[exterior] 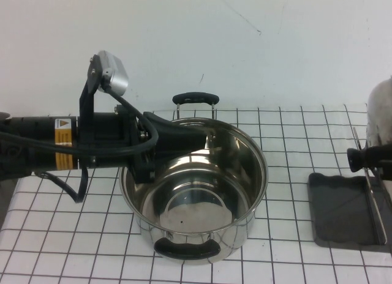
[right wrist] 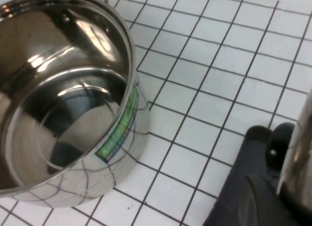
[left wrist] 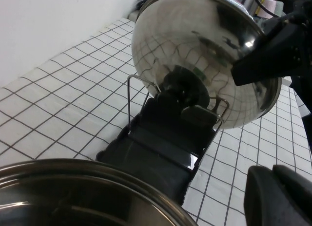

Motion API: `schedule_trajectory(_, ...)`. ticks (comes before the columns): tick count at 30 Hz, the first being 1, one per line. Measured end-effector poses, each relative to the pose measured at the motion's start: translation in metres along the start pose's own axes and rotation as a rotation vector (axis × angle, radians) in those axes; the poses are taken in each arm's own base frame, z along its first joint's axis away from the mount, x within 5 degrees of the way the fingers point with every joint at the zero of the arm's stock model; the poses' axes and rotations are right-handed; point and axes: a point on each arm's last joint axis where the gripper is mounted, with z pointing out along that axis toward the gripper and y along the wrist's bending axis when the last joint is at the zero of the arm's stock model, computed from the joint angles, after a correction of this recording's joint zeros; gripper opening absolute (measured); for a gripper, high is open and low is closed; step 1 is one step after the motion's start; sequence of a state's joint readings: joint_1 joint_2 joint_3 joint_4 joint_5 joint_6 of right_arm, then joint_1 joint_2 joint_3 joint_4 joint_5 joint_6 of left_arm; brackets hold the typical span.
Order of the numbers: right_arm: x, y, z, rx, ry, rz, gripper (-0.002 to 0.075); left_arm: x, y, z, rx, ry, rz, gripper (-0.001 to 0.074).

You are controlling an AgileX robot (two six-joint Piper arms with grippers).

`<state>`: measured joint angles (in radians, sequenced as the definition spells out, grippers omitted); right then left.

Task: Put pot lid on rack

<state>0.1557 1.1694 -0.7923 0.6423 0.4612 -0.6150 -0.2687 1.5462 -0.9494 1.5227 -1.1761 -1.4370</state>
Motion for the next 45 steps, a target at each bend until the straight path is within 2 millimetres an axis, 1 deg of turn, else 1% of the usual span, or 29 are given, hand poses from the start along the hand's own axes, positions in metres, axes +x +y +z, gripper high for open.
schedule_trajectory(4,0.0,-0.003,0.008,0.004,0.001,0.003,0.009,0.001,0.0,0.0,0.001,0.008,0.004,-0.0001)
schedule_trajectory(6,-0.001,-0.004,0.008,0.012,-0.012,-0.001,0.0135,0.001,0.0,0.0,0.002,0.012,0.006,-0.0001)
schedule_trajectory(10,-0.002,-0.004,0.008,0.017,-0.02,-0.004,0.0278,0.003,0.0,0.0,0.005,0.034,0.016,-0.0001)
schedule_trajectory(11,-0.002,-0.004,0.008,0.017,-0.02,-0.006,0.0303,0.003,0.0,0.0,0.005,0.038,0.018,-0.0001)
schedule_trajectory(15,-0.002,-0.003,0.005,0.013,-0.025,-0.01,0.0337,0.006,-0.001,0.0,0.01,0.065,0.03,-0.0001)
schedule_trajectory(18,-0.003,0.001,-0.005,0.009,-0.042,-0.035,0.0344,0.008,-0.001,0.0,0.013,0.091,0.042,-0.0001)
schedule_trajectory(21,-0.004,0.006,-0.019,0.005,-0.065,-0.072,0.0344,0.01,-0.001,-0.001,0.016,0.114,0.051,-0.0001)
schedule_trajectory(29,0.0,0.022,-0.069,0.017,-0.155,-0.154,0.0344,0.012,0.0,-0.003,-0.014,0.154,0.038,-0.0001)
schedule_trajectory(31,0.003,0.025,-0.08,0.027,-0.165,-0.173,0.0344,0.013,-0.001,-0.007,-0.05,0.194,0.039,-0.0001)
schedule_trajectory(33,0.008,0.028,-0.093,0.034,-0.167,-0.193,0.0344,0.012,-0.002,-0.014,-0.084,0.198,0.03,-0.0001)
schedule_trajectory(36,0.021,0.034,-0.115,0.055,-0.157,-0.223,0.0344,0.006,-0.015,-0.032,-0.147,0.163,0.025,-0.0001)
schedule_trajectory(38,0.03,0.038,-0.13,0.078,-0.161,-0.244,0.0344,0.003,-0.026,-0.045,-0.214,0.134,0.039,-0.0001)
schedule_trajectory(40,0.037,0.042,-0.146,0.099,-0.198,-0.268,0.0333,0.002,-0.043,-0.062,-0.327,0.094,0.078,-0.0001)
schedule_trajectory(42,0.043,0.047,-0.163,0.116,-0.273,-0.292,0.03,0.004,-0.061,-0.076,-0.434,0.054,0.119,-0.0001)
schedule_trajectory(45,0.051,0.056,-0.191,0.137,-0.448,-0.317,0.0206,0.014,-0.089,-0.095,-0.595,-0.017,0.174,-0.0001)
